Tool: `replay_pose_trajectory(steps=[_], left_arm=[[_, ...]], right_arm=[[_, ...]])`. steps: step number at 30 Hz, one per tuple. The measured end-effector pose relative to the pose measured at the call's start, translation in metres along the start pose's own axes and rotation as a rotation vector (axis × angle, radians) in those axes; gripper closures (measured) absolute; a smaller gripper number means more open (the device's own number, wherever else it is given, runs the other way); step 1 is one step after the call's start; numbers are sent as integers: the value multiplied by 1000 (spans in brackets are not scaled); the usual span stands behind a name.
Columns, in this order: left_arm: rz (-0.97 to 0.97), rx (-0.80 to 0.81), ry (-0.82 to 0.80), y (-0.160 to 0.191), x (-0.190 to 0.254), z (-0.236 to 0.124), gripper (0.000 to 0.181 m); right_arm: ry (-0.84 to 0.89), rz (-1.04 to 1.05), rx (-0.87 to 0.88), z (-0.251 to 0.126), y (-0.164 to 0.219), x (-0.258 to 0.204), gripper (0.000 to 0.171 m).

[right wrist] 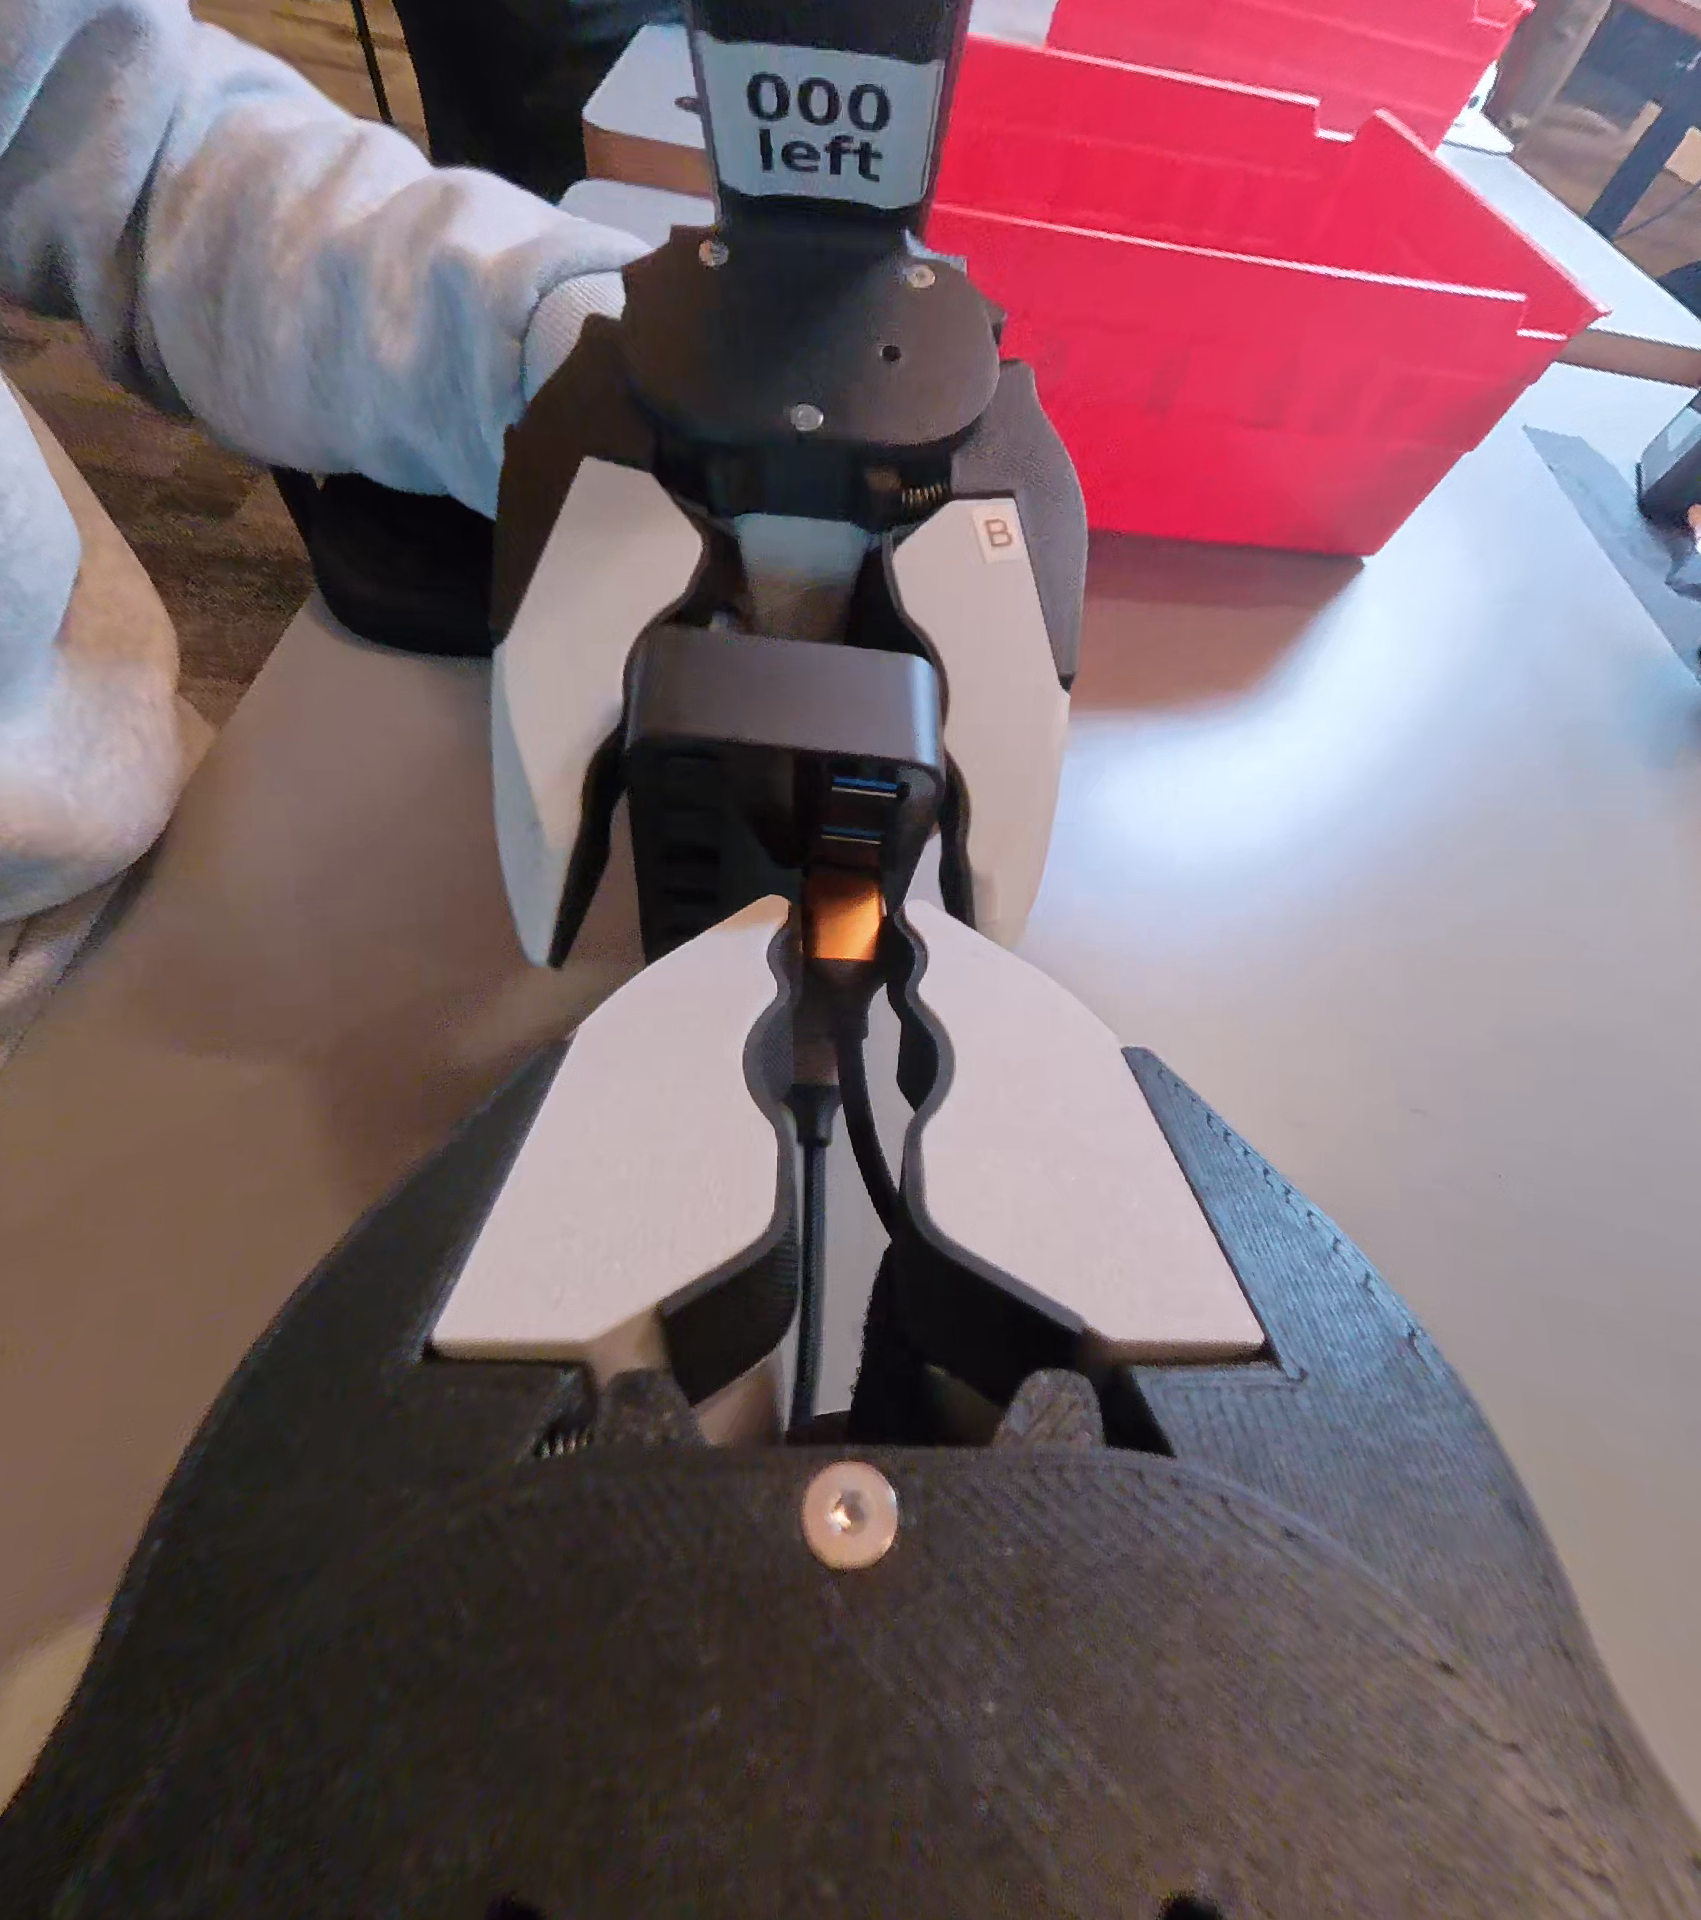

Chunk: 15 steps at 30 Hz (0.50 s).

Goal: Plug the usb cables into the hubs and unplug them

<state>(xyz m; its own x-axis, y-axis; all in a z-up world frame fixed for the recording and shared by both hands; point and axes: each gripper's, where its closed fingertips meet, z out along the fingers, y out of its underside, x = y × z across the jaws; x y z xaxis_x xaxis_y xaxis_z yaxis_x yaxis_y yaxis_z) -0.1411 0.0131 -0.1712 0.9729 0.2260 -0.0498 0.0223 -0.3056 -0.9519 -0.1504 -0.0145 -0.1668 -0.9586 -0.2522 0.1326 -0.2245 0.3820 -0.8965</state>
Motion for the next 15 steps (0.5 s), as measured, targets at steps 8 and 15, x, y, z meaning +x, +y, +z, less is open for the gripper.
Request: replay_pose_trajectory(steps=[8,15], left_arm=[[53,-66,-4,4,1,0,111],[15,-141,-180,17,-32,-36,111]], right_arm=[[-25,-4,17,-7,-4,-1,155],[201,29,45,-54,3,43,156]])
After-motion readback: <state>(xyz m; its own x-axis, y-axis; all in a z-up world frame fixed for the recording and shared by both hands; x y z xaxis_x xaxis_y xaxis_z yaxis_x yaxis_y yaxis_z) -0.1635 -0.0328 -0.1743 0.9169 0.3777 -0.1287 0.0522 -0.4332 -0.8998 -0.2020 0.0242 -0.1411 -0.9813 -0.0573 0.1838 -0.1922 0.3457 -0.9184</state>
